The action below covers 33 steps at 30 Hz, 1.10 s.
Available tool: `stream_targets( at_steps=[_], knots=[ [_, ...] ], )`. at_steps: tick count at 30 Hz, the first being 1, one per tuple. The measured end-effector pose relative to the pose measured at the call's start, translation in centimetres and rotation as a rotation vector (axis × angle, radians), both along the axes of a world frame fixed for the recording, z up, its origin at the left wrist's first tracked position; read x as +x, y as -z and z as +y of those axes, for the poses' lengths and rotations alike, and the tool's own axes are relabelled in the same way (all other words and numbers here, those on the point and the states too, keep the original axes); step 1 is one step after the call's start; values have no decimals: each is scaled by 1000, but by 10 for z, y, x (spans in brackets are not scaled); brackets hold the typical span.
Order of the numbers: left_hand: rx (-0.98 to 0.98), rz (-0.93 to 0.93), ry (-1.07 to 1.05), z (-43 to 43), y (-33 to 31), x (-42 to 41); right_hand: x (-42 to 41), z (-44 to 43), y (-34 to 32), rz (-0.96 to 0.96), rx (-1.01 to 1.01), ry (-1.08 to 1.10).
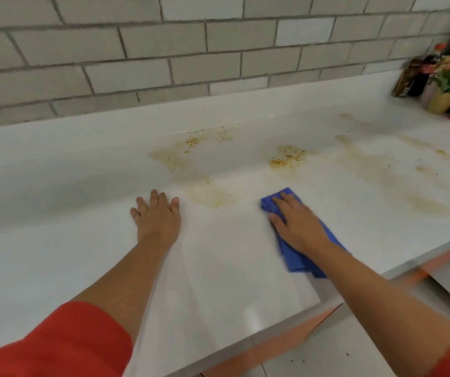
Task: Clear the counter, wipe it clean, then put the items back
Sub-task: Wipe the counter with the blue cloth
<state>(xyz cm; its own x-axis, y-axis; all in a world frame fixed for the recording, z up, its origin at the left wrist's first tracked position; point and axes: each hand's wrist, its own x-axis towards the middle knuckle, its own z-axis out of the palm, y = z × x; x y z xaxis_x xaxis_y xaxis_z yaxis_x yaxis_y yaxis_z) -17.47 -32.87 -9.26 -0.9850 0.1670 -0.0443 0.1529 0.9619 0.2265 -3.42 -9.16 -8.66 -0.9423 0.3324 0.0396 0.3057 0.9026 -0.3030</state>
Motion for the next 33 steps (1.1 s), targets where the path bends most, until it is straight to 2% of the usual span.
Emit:
stream_targets(
  at_steps=[2, 4, 8, 12, 14, 17, 20, 22, 24, 29, 31, 33],
  knots=[
    [-20, 2, -1, 1, -1, -1, -23, 2, -2, -120, 96, 109],
    [-28, -4, -2, 1, -1, -3, -51, -20, -4, -163, 116, 113],
    [15, -9, -5, 0, 1, -4, -75, -98, -3, -150, 122, -118],
    [62, -8, -7, -2, 0, -4, -29, -112, -5, -88, 37, -357],
    [80, -8, 3, -3, -1, -2, -16, -83, -6, -54, 38, -311],
    [112, -21, 6, -2, -2, -1, -34, -43, -6, -106, 89, -56],
    [112, -19, -4, -1, -1, -3, -79, -53, -5, -147, 149, 94],
    [144, -24, -12, -1, -1, -5, -107, -81, -2, -154, 140, 72],
    [225, -15, -28, -2, -1, -6, -117, -118, -1, -143, 130, -45],
    [420, 10, -53, -8, 1, -7, -55, -147, -2, -90, 62, -361],
    [446, 28, -53, -9, 1, -6, -41, -125, -3, -72, 65, -310],
    [470, 24, -48, -9, 1, -5, -50, -96, -2, -81, 82, -141]
  ],
)
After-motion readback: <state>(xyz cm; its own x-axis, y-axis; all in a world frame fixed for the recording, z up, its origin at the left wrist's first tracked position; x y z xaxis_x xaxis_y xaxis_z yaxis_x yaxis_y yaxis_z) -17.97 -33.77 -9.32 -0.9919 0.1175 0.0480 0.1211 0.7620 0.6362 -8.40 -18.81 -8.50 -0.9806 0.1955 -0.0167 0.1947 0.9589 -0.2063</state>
